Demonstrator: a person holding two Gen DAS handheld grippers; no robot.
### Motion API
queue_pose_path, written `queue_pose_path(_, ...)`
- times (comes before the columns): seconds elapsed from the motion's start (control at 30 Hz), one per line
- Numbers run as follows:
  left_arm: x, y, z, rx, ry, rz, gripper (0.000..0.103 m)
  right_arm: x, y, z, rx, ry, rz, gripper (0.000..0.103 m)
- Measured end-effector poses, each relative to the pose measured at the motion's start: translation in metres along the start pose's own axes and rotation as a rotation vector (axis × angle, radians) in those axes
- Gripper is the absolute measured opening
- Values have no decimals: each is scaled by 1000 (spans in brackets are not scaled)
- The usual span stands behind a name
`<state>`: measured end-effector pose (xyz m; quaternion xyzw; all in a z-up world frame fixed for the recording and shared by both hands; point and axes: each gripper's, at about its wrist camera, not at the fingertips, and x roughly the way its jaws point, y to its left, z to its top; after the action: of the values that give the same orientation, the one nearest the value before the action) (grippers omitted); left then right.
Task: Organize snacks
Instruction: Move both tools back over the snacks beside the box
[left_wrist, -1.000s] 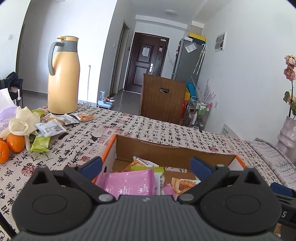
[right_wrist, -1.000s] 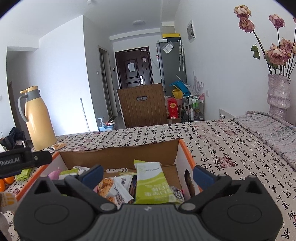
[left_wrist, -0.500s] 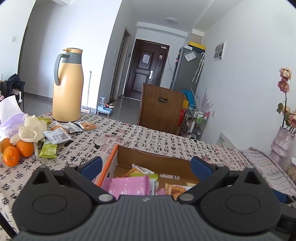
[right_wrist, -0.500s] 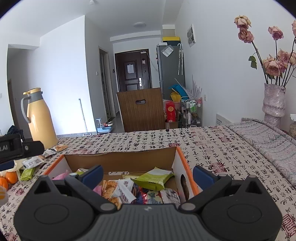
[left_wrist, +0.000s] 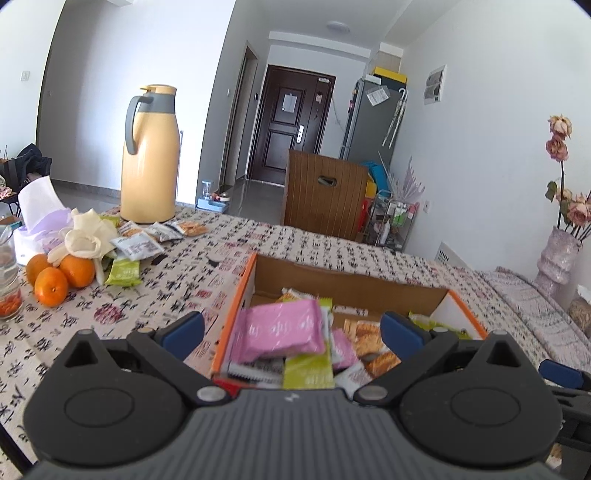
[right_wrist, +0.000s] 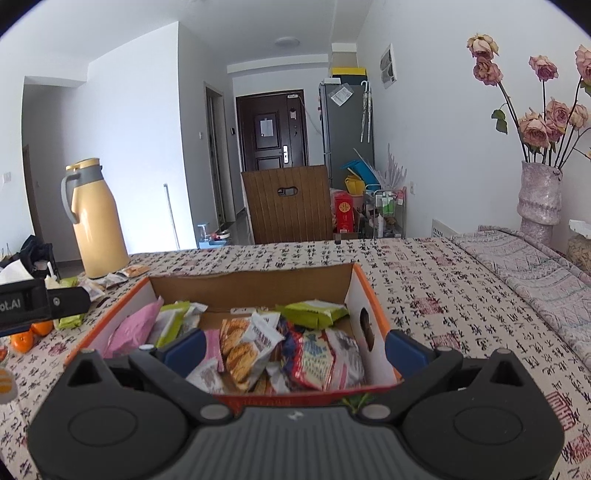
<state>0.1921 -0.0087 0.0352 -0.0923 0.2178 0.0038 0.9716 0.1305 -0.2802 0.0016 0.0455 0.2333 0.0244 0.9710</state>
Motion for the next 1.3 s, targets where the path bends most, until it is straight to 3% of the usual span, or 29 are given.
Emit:
queue_pose_path(0.73,-4,42,-76,90,193,17,103,-8,5,-66,-33,192,3,103)
queue_pose_path(1.0,1,50,-87,75,168,29,103,3,15,-64,-47,221,27,103)
queue_pose_path(1.3,7,54,-89,47,195,16,103,28,27,-61,-69,262,27,103)
